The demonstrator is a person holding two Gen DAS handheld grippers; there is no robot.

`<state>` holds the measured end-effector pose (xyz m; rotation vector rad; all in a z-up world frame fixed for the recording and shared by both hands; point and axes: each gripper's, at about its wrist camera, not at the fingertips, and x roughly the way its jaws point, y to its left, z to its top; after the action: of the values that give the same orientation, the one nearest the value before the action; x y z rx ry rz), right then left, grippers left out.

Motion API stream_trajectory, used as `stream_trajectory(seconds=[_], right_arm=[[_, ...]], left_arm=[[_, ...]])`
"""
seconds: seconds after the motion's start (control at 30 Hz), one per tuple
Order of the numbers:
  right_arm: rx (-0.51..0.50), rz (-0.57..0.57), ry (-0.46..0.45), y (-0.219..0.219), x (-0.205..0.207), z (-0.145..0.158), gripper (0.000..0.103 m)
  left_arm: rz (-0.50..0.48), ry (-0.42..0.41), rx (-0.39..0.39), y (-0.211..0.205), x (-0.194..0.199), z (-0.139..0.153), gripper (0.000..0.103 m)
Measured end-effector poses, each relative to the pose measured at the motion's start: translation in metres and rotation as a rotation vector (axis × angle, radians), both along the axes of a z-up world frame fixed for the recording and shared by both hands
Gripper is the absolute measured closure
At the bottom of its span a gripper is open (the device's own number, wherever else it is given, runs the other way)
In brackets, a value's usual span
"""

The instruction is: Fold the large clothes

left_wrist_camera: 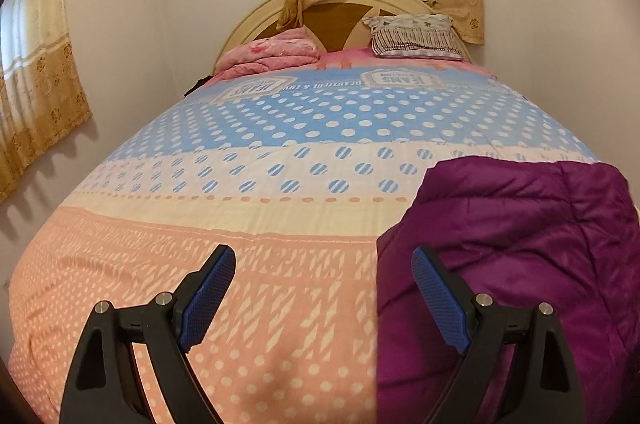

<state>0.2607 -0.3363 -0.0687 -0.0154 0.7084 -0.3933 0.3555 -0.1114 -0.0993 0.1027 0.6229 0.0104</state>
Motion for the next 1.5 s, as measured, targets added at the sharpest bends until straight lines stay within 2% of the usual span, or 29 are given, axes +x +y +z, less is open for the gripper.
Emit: stream_trajectory(seconds=[0.2,0.37,0.43,0.57,0.77,0.97,1.23,1.5], right_arm=[[0.022,0.010,0.007,0.031,0.048,-0.003,0.020],[0.046,-0.003,0.038,0.033,0.068,-0.025,0.050],[0.055,-0.008,0.056,0.030,0.067,-0.037,0.052],[0.089,-0.033,0.089,0.012,0.058,-0.061,0.052],[0.165,-0.035,0.050,-0.012,0.038,-0.082,0.052],[0.179,-0.028,0.038,-0.014,0.039,-0.093,0.052],[0.173,-0.030,0.041,-0.014,0.041,-0.104,0.052],[0.178,-0.044,0.059,-0.015,0.041,-0.112,0.050]], left_arm=[[-0.035,0.010,0.026,-0.021,0.004,-0.006,0.013],[-0.054,0.026,0.038,-0.036,0.007,-0.015,0.013],[-0.063,0.029,0.038,-0.043,0.009,-0.017,0.013],[-0.108,0.033,0.072,-0.066,0.011,-0.022,0.013],[-0.152,0.009,0.153,-0.097,0.004,-0.039,0.012],[-0.149,0.022,0.137,-0.098,0.008,-0.048,0.009],[-0.152,0.064,0.072,-0.092,0.014,-0.061,0.004],[-0.177,0.083,0.084,-0.099,0.014,-0.067,0.003]])
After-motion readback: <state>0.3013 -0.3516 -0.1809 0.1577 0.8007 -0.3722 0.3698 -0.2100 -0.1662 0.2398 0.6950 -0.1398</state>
